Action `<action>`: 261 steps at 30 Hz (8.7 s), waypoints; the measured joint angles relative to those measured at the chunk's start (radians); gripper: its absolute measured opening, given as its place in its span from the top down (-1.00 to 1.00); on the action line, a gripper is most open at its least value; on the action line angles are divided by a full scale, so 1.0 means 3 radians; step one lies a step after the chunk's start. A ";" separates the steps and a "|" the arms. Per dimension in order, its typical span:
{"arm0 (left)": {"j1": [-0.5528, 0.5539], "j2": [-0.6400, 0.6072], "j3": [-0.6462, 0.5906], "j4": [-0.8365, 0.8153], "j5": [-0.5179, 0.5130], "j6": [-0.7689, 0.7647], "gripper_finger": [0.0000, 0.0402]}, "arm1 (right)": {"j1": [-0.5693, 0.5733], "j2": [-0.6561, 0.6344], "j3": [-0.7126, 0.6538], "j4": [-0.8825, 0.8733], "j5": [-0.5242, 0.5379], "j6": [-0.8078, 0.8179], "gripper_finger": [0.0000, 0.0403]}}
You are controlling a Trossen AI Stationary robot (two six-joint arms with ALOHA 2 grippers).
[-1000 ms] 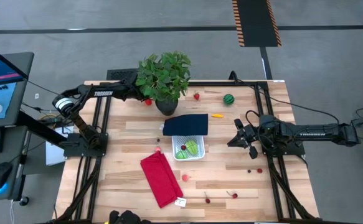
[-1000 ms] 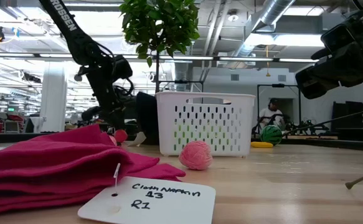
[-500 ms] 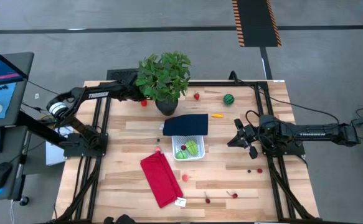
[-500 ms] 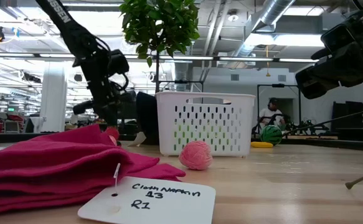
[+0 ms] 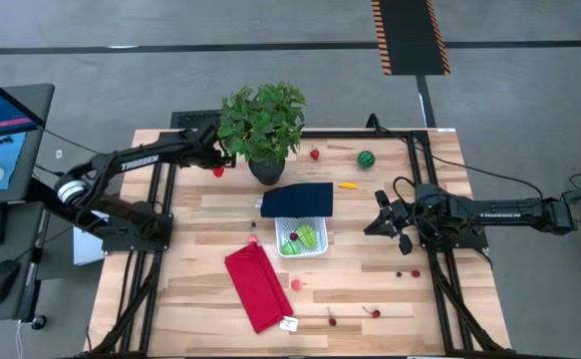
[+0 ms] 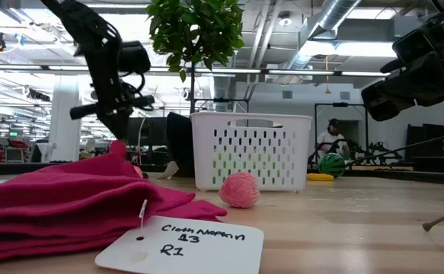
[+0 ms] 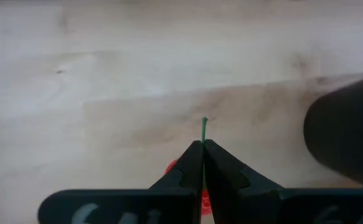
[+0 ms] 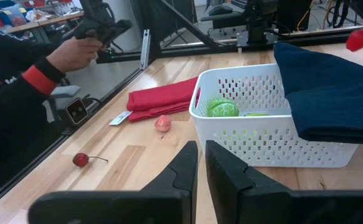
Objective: Pick and placing Produce into tupperware
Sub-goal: Put the left strawberry into the bin, then put the peach into the bin
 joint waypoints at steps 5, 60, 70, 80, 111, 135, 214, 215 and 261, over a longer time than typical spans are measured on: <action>-0.0228 -0.0346 -0.0158 -0.0088 -0.0176 -0.0089 1.00 | 0.0000 0.0000 0.0001 0.0000 0.0000 0.0001 0.72; -0.3684 0.0553 0.0125 0.2346 -0.1679 -0.0374 1.00 | 0.0000 -0.0001 0.0001 0.0001 0.0000 0.0001 0.72; -0.3532 0.0962 0.0478 0.2167 -0.1465 -0.0122 1.00 | 0.0001 0.0000 0.0001 0.0001 0.0000 0.0001 0.72; -0.3447 0.0979 0.0484 0.2254 -0.1282 0.0174 0.90 | 0.0000 0.0000 0.0001 -0.0003 0.0000 0.0001 0.72; -0.3531 0.0831 0.0474 0.1984 -0.1921 0.0647 0.26 | 0.0000 0.0000 0.0000 -0.0004 0.0000 0.0000 0.72; -0.3944 0.0585 0.0444 0.1731 -0.1362 0.1516 0.26 | 0.0000 -0.0001 0.0000 -0.0001 0.0000 0.0001 0.72; -0.3944 0.2148 0.1001 0.2322 -0.0064 0.1929 -0.80 | 0.0000 0.0000 0.0000 -0.0368 0.0000 0.0001 0.72; -0.3944 0.2179 0.0997 0.2317 -0.0047 0.1934 -0.80 | 0.0001 0.0000 0.0001 -0.0370 0.0000 0.0001 0.72; -0.3926 0.2293 0.1142 0.2258 -0.0182 0.1432 0.67 | 0.0001 0.0000 0.0000 -0.0369 0.0000 0.0001 0.72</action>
